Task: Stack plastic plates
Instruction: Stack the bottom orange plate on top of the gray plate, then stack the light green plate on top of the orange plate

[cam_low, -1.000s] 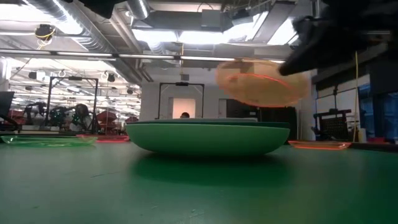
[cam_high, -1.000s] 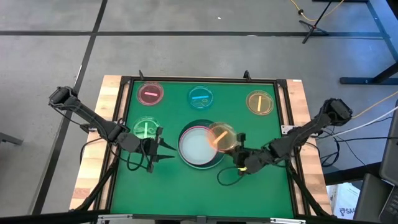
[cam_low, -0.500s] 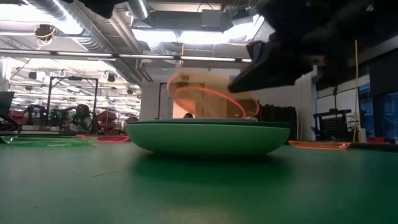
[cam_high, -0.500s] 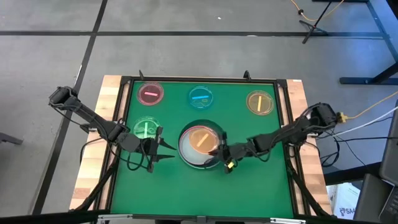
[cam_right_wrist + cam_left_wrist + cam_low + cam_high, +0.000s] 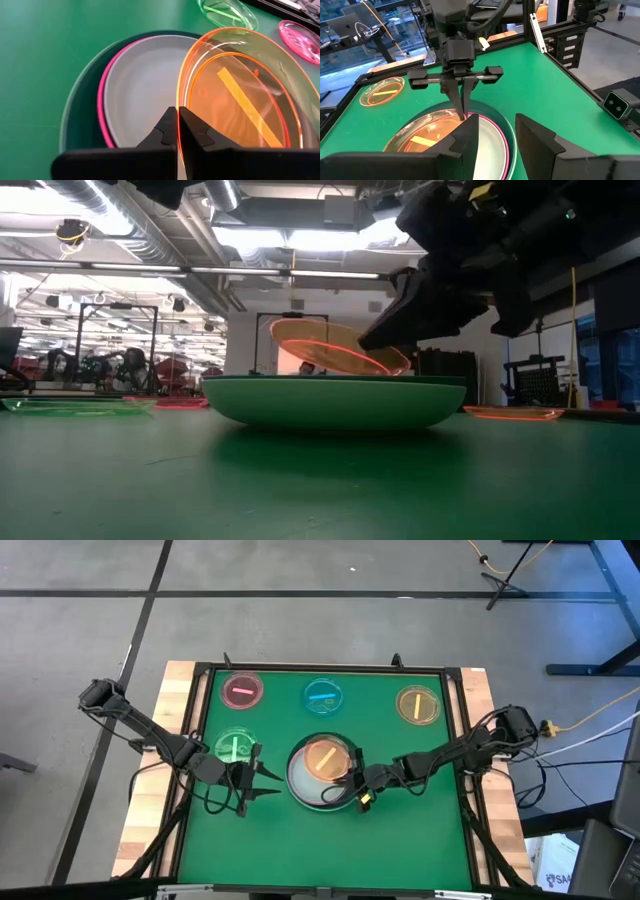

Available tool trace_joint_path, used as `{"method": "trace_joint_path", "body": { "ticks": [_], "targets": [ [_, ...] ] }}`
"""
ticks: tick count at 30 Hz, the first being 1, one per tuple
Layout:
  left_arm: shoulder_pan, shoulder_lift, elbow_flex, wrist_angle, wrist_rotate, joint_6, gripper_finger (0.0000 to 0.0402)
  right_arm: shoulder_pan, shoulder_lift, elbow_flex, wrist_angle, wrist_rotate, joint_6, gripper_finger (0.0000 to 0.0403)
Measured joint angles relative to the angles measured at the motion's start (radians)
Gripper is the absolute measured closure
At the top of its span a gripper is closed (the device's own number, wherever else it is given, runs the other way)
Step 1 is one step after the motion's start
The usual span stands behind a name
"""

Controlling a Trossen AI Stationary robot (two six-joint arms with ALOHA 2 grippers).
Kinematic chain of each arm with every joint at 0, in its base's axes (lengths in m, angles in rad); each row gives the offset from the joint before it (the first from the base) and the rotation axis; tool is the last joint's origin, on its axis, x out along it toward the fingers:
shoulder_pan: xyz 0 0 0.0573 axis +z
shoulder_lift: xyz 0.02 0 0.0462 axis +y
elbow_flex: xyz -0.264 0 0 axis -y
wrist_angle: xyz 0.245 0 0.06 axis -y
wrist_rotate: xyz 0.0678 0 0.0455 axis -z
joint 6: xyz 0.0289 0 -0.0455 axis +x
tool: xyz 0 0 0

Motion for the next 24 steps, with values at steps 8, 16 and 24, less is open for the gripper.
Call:
{"method": "trace_joint_path", "body": {
  "ticks": [8, 16, 24],
  "targets": [
    [0.0, 0.0, 0.0, 0.0, -0.002, 0.011, 0.028, 0.0, 0.0, 0.0, -0.002, -0.006, 0.016, 0.0362],
    [0.016, 0.0, 0.0, -0.002, -0.028, 0.025, 0.028, 0.003, 0.0, 0.0, -0.001, -0.007, 0.023, 0.0271],
    [0.088, 0.019, 0.0, -0.023, -0.029, 0.008, 0.028, 0.042, -0.004, 0.017, 0.026, -0.003, 0.058, 0.0252]
  ]
}}
